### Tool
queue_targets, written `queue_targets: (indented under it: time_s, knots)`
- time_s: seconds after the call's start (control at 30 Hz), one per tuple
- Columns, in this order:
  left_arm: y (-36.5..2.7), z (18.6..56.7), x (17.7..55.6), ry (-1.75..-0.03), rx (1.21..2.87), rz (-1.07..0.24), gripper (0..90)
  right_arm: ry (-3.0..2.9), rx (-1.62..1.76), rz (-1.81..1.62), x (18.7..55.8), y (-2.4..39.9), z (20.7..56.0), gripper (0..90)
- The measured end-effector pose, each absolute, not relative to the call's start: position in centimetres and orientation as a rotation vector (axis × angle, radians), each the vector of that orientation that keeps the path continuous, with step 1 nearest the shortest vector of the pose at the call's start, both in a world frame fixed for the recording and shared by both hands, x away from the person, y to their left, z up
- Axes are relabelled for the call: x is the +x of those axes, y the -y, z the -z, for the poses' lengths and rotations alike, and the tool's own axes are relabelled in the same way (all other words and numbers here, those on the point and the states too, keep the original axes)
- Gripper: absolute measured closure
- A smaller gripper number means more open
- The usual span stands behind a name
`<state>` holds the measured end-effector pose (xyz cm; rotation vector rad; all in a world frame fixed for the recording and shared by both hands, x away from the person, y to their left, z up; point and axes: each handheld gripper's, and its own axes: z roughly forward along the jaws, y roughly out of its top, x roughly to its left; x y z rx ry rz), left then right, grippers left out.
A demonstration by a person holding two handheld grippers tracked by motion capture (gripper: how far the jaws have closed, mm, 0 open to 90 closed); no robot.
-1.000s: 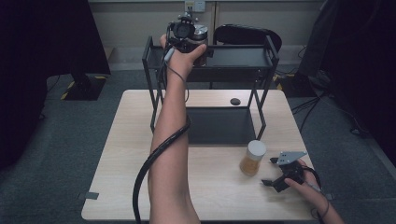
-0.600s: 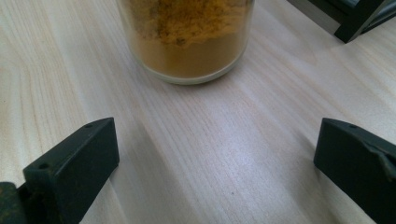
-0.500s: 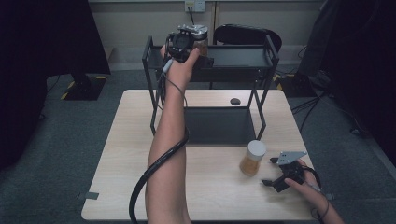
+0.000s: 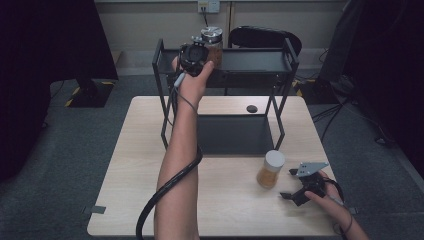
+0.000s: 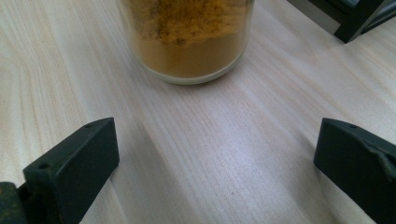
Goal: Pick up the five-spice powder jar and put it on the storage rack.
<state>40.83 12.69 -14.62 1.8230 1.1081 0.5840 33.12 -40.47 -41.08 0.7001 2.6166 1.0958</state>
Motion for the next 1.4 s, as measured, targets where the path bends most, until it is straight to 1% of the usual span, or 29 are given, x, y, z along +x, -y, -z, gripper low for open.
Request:
queue_targets:
  time_s: [0.27,0.47,0.73,1.4]
  knots:
    - [-12.8,15.1,39.9,-1.067,1.822,-0.621,2.0,-2.616,0.701,-1.096,33.1,40.5,41.1,0.0]
    - [-13.2,15.2,39.2,-1.061,1.825,-0.620,2.2,-2.617,0.701,-1.096,33.1,40.5,41.1,0.0]
    - [-13.6,16.2,38.7,-1.062,1.823,-0.598,2.3,-2.616,0.702,-1.096,33.1,40.5,41.1,0.0]
    - [-13.9,21.1,39.1,-1.051,1.833,-0.550,2.2,-2.616,0.701,-1.097,33.1,40.5,41.1,0.0]
